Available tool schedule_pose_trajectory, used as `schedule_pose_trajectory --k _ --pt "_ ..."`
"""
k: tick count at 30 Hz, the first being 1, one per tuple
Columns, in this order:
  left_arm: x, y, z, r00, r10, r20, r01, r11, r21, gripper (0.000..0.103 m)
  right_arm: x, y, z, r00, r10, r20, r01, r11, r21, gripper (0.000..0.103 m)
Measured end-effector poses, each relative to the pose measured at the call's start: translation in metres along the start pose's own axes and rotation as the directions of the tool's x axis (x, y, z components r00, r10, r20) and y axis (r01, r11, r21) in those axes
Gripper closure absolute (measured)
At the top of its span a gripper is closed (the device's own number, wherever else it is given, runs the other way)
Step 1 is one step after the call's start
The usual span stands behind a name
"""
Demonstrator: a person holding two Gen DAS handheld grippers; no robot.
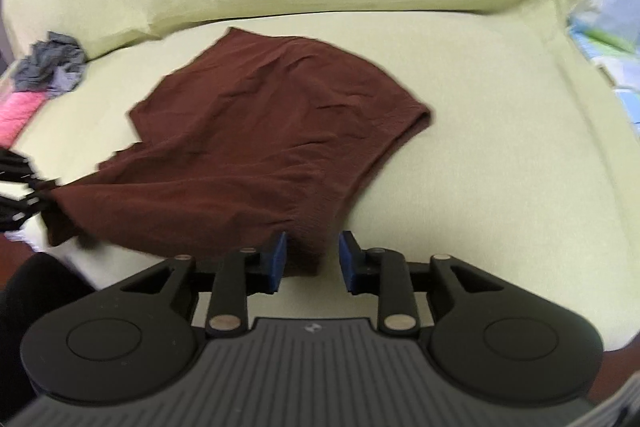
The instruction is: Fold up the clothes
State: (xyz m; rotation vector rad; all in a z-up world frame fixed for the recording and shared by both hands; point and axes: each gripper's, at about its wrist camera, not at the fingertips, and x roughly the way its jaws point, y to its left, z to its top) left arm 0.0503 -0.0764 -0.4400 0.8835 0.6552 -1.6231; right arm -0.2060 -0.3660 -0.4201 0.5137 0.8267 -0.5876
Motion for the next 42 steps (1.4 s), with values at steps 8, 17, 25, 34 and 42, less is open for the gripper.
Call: schedule_pose_trajectory --k 8,17,25,34,42 --pt "0.039 0.042 0.031 0.998 0.064 0.011 -0.063 0.995 -0.073 0.085 0.046 0.026 -0.007 0.972 0.157 -0.173 -0.175 0.98 -0.094 0.067" --pt "0.067 0.069 0.036 0.996 0.084 -0.011 -0.085 0.991 -0.102 0.083 0.068 0.038 0.013 0.987 0.111 -0.119 -0.133 0.972 -0.193 0.054" --pt "0.075 0.07 0.03 0.996 0.085 -0.015 -0.086 0.992 -0.093 0.08 0.092 0.07 -0.002 0.995 -0.045 -0.087 0.004 0.904 -0.428 0.053" --pt "0.062 0.061 0.027 0.998 0.055 -0.016 -0.056 0.998 -0.006 0.08 0.092 0.073 -0.002 0.991 -0.07 -0.11 0.008 0.876 -0.482 0.096" --pt "0.021 0.009 -0.008 0.995 -0.068 -0.077 0.077 0.99 0.121 0.079 0.032 0.078 -0.027 0.966 -0.012 -0.259 -0.104 0.896 -0.432 0.097"
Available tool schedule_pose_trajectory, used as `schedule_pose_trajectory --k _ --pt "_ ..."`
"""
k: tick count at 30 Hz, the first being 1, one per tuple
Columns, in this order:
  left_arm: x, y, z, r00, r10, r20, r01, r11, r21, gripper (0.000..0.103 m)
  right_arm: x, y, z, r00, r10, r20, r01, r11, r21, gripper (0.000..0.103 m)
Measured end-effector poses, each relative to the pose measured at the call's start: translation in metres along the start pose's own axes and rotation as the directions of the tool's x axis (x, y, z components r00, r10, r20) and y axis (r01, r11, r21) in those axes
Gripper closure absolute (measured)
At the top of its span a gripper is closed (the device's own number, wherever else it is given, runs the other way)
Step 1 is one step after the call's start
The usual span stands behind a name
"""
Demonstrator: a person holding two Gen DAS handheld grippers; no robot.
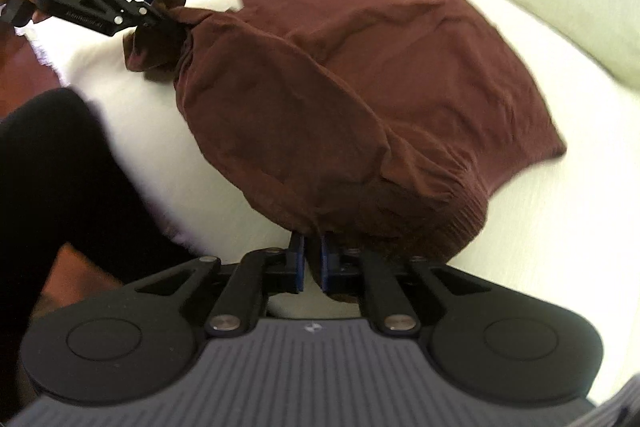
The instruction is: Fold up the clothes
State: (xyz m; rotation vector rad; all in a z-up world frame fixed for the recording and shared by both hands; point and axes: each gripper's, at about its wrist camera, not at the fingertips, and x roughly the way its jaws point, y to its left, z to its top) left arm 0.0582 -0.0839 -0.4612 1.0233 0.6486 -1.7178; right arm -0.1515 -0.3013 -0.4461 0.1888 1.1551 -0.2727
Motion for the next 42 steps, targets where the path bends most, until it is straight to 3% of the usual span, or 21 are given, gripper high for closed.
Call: schedule_pose_trajectory --k 5,9,15,17,19,24,29,37,42 --pt "-0.004 -0.031 -0.026 0.998 -0.033 -0.052 0.031 0.999 -0.025 0.078 -0.009 0.02 -0.025 0.998 -0.027 -0.053 0.026 1.0 -0.004 0.096" --pt "-0.017 -0.041 -0.038 0.998 -0.032 -0.047 0.029 0.998 -0.051 0.072 -0.014 0.025 -0.031 0.996 -0.04 -0.085 0.041 0.999 0.012 0.085" --pt "-0.045 -0.02 -0.042 1.0 0.027 0.01 -0.025 0.991 -0.132 0.063 -0.043 0.013 -0.03 0.999 -0.049 0.002 0.049 0.996 0.074 0.074" --pt "-0.051 -0.007 -0.038 0.998 0.055 0.038 -0.049 0.985 -0.164 0.062 -0.048 0.008 -0.027 0.997 -0.068 0.03 0.065 0.993 0.097 0.066" --pt "-0.057 0.011 -0.029 0.993 0.083 0.087 -0.063 0.975 -0.213 0.055 -0.056 -0.003 -0.024 0.991 -0.11 0.077 0.1 0.987 0.128 0.064" --pt "-0.05 0.046 0.0 0.98 0.159 0.116 -0.129 0.964 -0.234 0.054 -0.066 -0.048 -0.012 0.964 -0.183 0.191 0.135 0.962 0.239 0.064" --pt "-0.02 0.087 0.049 0.971 0.204 0.124 -0.173 0.96 -0.222 0.054 -0.049 -0.133 0.007 0.927 -0.24 0.287 0.102 0.901 0.423 0.064" --pt "0.037 0.145 0.095 0.963 0.235 0.134 -0.199 0.951 -0.238 0.054 0.024 -0.227 0.026 0.927 -0.218 0.306 0.005 0.822 0.57 0.064" --pt "0.069 0.167 0.112 0.96 0.243 0.138 -0.206 0.95 -0.236 0.054 0.056 -0.243 0.028 0.937 -0.2 0.287 -0.005 0.811 0.585 0.065"
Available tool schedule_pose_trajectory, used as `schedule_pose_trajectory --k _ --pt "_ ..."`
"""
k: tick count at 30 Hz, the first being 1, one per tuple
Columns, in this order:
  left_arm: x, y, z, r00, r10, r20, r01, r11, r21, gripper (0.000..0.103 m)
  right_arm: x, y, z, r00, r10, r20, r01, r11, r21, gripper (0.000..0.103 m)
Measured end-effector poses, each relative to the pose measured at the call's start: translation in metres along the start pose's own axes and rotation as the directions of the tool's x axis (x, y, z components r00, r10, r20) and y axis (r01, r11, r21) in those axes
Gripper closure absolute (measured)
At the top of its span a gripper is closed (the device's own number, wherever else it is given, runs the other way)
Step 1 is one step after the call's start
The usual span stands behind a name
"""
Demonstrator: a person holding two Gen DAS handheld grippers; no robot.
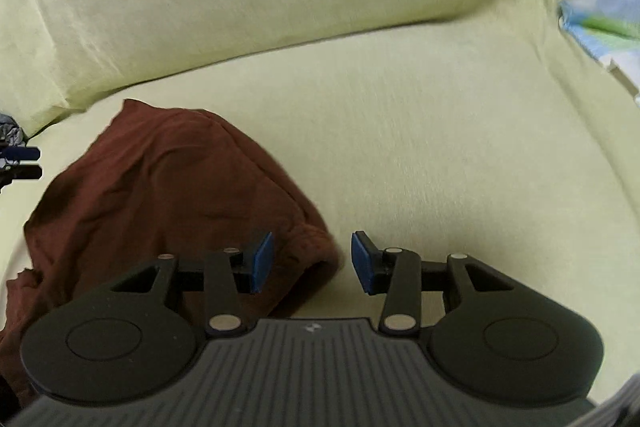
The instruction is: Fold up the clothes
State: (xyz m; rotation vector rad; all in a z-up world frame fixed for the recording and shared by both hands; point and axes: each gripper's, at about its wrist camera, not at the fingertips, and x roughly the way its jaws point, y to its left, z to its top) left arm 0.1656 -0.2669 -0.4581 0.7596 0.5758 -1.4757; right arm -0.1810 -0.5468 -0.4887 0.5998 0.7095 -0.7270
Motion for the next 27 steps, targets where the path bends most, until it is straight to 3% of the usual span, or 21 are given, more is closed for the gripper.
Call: schedule_pose_trajectory --k 5,8,12,19,23,27 --pt "0.023 0.008 0.01 1.0 0.001 0.01 -0.001 1.0 0.009 0.054 0.009 -0.011 -0.006 1.0 0.028 -0.006 -0.028 0.998 0.047 0.066" --pt "0.035 0.018 0.017 1.0 0.003 0.004 -0.003 1.0 0.025 0.052 0.008 -0.011 -0.008 0.999 0.049 -0.015 -0.048 0.997 0.053 0.078" --pt "0.051 0.037 0.028 1.0 0.007 0.002 -0.007 1.0 0.017 0.05 0.005 -0.008 -0.006 0.998 0.059 -0.03 -0.058 0.998 0.03 0.085" --pt "0.094 0.066 0.054 0.999 -0.036 0.003 0.036 0.999 0.011 0.05 0.0 -0.01 0.004 0.998 0.054 -0.013 -0.054 0.999 -0.002 0.087" --pt "0.12 0.069 0.065 0.999 -0.039 -0.033 0.041 0.997 0.07 0.05 0.0 -0.011 0.007 0.999 0.038 -0.014 -0.039 0.998 -0.039 0.087" --pt "0.14 0.073 0.068 0.993 -0.085 -0.077 0.091 0.992 0.084 0.054 0.001 -0.013 0.013 1.0 0.027 -0.015 -0.028 0.998 -0.063 0.088"
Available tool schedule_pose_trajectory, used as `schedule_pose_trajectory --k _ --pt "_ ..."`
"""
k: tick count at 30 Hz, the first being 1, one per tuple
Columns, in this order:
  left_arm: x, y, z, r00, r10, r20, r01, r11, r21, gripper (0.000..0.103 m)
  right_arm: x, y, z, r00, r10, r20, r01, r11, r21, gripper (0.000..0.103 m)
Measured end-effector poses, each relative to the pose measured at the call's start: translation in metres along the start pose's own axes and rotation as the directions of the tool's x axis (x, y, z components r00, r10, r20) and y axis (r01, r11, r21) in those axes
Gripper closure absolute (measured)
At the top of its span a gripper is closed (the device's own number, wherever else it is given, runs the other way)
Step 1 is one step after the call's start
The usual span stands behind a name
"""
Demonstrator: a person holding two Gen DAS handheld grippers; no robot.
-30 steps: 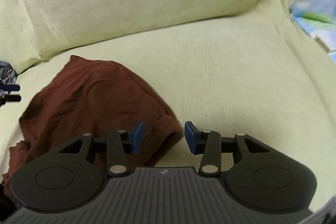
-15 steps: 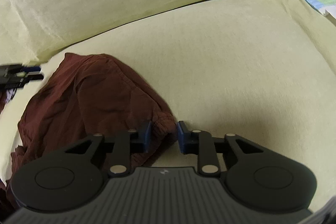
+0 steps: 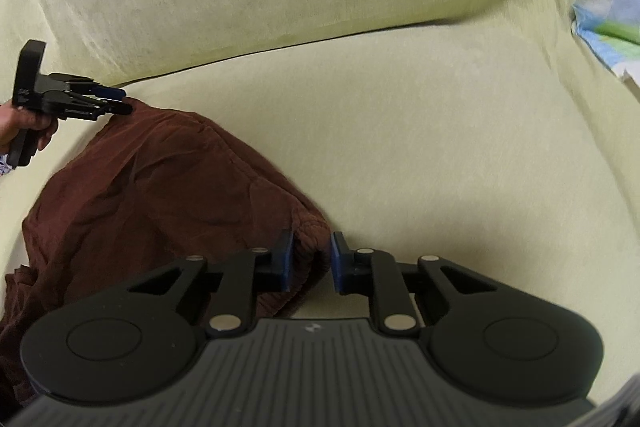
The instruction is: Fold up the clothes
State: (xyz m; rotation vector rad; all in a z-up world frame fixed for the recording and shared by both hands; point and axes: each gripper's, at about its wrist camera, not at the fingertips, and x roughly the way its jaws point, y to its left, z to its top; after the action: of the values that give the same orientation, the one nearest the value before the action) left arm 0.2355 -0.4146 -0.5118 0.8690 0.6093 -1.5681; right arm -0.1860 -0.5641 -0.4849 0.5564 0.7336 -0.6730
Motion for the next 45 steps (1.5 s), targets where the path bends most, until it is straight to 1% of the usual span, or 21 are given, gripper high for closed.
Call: schedule_pose_trajectory --k 1,2,3,4,7,9,11,14,18,24,25,27,28,29,30,31,32,35,38,42,45 --pt "0.001 0.001 0.0 1.0 -0.026 0.001 0.026 1.0 -0.005 0.07 0.001 -0.001 0.001 1.0 -0.001 -0.007 0.001 1.0 -0.005 0.088" --pt "0.0 0.002 0.001 0.999 -0.048 -0.002 0.048 0.999 -0.011 0.083 0.002 -0.001 0.002 1.0 -0.004 -0.014 0.003 1.0 -0.013 0.088" --pt "-0.001 0.002 0.002 0.998 -0.061 -0.003 0.061 0.998 -0.011 0.089 0.003 -0.001 0.003 1.0 -0.006 -0.018 0.005 1.0 -0.018 0.088" --pt "-0.004 -0.001 0.002 0.999 -0.054 -0.001 0.054 0.999 0.001 0.092 0.003 -0.001 0.004 1.0 -0.007 -0.021 0.006 1.0 -0.021 0.088" --pt "-0.014 -0.003 0.0 0.999 -0.006 0.042 0.005 1.0 0.012 0.096 0.003 -0.002 0.016 1.0 -0.023 -0.007 0.022 0.999 -0.042 0.089" --pt "-0.022 0.0 0.0 0.996 0.023 0.081 -0.023 1.0 -0.004 0.096 0.003 -0.001 0.03 0.999 -0.038 0.013 0.039 0.997 -0.067 0.089" --pt "-0.031 0.006 0.002 0.989 0.067 0.129 -0.063 0.997 -0.032 0.096 0.003 -0.001 0.044 0.998 -0.053 0.033 0.056 0.994 -0.092 0.089" --pt "-0.036 0.017 0.007 0.979 0.118 0.164 -0.108 0.992 -0.073 0.096 0.01 -0.001 0.071 0.995 -0.071 0.068 0.079 0.989 -0.124 0.09" --pt "-0.026 0.029 0.01 0.976 0.153 0.154 -0.136 0.984 -0.117 0.095 0.035 0.001 0.098 0.993 -0.09 0.08 0.103 0.979 -0.173 0.09" --pt "-0.007 0.024 0.002 0.972 0.196 0.131 -0.184 0.978 -0.1 0.094 0.076 0.001 0.099 0.99 -0.128 0.063 0.138 0.97 -0.199 0.089" --pt "-0.003 0.021 -0.001 0.972 0.203 0.117 -0.193 0.977 -0.086 0.088 0.079 0.001 0.097 0.989 -0.136 0.06 0.145 0.968 -0.204 0.088" --pt "-0.002 0.02 -0.004 0.97 0.217 0.107 -0.208 0.974 -0.084 0.083 0.084 0.001 0.092 0.986 -0.155 0.06 0.164 0.964 -0.21 0.083" --pt "-0.004 0.02 -0.005 0.969 0.224 0.105 -0.216 0.973 -0.087 0.077 0.083 -0.001 0.091 0.984 -0.16 0.073 0.172 0.964 -0.202 0.081" --pt "-0.005 0.02 -0.007 0.967 0.232 0.103 -0.223 0.971 -0.091 0.072 0.08 -0.003 0.09 0.982 -0.166 0.088 0.18 0.966 -0.187 0.074" --pt "-0.009 0.02 -0.008 0.965 0.242 0.103 -0.232 0.968 -0.099 0.065 0.076 -0.004 0.09 0.98 -0.174 0.101 0.189 0.967 -0.172 0.073" --pt "-0.016 0.021 -0.011 0.961 0.255 0.107 -0.243 0.964 -0.111 0.062 0.068 -0.003 0.09 0.975 -0.184 0.125 0.203 0.967 -0.152 0.073" --pt "-0.023 0.021 -0.013 0.959 0.262 0.11 -0.249 0.961 -0.119 0.062 0.059 -0.001 0.09 0.969 -0.192 0.153 0.214 0.967 -0.14 0.073" --pt "-0.053 0.017 -0.023 0.958 0.264 0.116 -0.248 0.959 -0.138 0.059 0.03 0.011 0.086 0.962 -0.183 0.202 0.209 0.971 -0.115 0.072" --pt "-0.086 0.0 -0.04 0.963 0.241 0.124 -0.222 0.963 -0.15 0.055 0.005 0.024 0.075 0.968 -0.147 0.201 0.17 0.981 -0.099 0.071" --pt "-0.12 -0.042 -0.063 0.978 0.175 0.113 -0.159 0.977 -0.141 0.055 -0.022 0.047 0.044 0.981 -0.096 0.166 0.109 0.991 -0.074 0.067" --pt "-0.14 -0.076 -0.083 0.989 0.119 0.091 -0.107 0.987 -0.122 0.055 -0.037 0.07 0.013 0.992 -0.052 0.115 0.062 0.995 -0.084 0.066"
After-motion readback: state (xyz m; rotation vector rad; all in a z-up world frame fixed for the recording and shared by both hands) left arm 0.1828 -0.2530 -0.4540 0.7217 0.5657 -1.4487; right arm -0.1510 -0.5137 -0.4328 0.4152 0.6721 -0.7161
